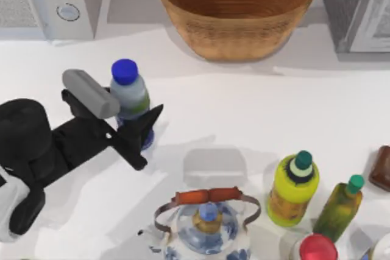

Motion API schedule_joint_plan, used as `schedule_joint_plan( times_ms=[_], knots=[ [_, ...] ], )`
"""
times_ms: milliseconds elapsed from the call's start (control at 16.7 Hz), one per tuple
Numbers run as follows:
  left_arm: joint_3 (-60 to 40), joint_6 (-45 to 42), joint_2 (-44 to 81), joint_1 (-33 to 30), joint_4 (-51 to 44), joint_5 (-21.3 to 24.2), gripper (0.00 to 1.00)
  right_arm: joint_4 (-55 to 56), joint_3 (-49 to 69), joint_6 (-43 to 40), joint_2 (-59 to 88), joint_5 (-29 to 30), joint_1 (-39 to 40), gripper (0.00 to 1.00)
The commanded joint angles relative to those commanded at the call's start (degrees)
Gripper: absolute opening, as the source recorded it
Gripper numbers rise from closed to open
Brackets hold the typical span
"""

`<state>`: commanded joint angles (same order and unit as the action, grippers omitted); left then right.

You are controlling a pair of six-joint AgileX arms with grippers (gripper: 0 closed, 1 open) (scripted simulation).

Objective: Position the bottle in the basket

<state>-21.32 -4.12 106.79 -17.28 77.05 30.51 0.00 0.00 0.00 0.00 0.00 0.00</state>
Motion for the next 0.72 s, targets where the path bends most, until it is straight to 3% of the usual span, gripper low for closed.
schedule_joint_plan(
  times_ms=[480, 720],
  knots=[
    [10.4, -1.7, -34.0, 10.3, -21.9, 9.8, 0.00, 0.0, 0.0, 0.0, 0.0, 0.0, 0.0, 1.00],
    [14.5, -2.4, -44.8, 14.6, -30.2, 13.2, 0.00, 0.0, 0.0, 0.0, 0.0, 0.0, 0.0, 1.00]
  ],
)
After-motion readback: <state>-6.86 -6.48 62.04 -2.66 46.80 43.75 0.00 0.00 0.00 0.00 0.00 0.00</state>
